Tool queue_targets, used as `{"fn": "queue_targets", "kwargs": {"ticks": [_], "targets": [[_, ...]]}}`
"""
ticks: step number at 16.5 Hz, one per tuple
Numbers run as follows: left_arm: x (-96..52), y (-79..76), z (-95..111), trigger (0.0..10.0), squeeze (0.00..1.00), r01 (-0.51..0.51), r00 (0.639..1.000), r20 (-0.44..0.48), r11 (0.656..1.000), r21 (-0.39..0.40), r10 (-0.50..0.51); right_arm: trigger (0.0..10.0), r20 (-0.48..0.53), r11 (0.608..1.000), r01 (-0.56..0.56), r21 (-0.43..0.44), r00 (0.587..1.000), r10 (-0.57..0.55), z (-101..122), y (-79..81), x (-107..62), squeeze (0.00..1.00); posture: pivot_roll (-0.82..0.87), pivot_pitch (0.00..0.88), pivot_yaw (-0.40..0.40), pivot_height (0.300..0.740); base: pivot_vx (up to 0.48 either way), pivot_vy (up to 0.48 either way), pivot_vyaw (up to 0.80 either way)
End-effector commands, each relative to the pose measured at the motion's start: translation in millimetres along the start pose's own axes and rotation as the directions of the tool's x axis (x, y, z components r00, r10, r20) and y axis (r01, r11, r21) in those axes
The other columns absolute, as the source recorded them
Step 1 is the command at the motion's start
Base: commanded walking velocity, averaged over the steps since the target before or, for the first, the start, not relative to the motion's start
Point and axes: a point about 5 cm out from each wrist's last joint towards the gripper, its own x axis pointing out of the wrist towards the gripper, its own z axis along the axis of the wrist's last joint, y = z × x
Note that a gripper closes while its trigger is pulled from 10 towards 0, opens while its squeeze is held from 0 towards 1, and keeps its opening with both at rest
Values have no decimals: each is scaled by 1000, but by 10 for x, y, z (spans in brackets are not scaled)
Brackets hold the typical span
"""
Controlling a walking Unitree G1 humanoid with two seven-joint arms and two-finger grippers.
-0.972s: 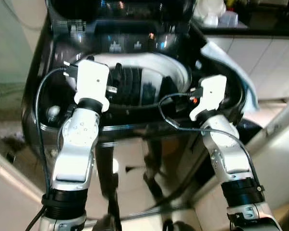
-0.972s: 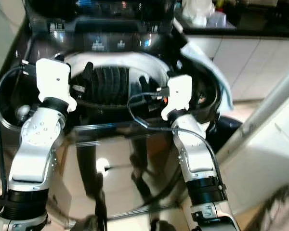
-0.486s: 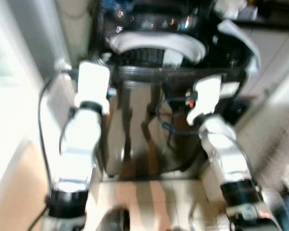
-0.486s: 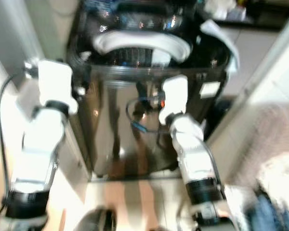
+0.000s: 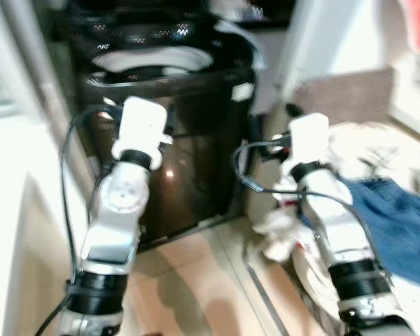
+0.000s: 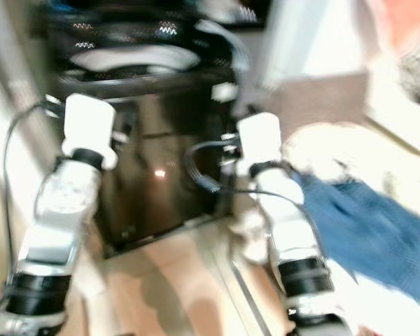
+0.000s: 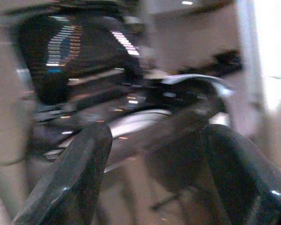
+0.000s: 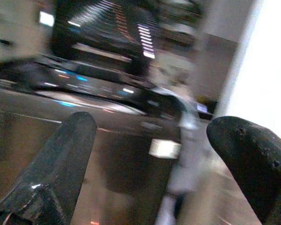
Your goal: Clothes washing
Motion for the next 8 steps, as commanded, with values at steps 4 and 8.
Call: {"fn": "queue_targets", "kwargs": {"ticks": [4,8], "targets": [[-36,-53,-135,10000,0,38,998,-43,999,-16,-39,10000,-34,998,46,-45,998,-47,-112,-58,-87,0,-3,0,-37,740,0,0,-714],[-60,-80,-290,10000,0,63,993,-103,997,-33,-66,10000,-56,997,66,-40,996,-68,-183,-72,-127,0,-6,0,-36,740,0,0,-673]]}}
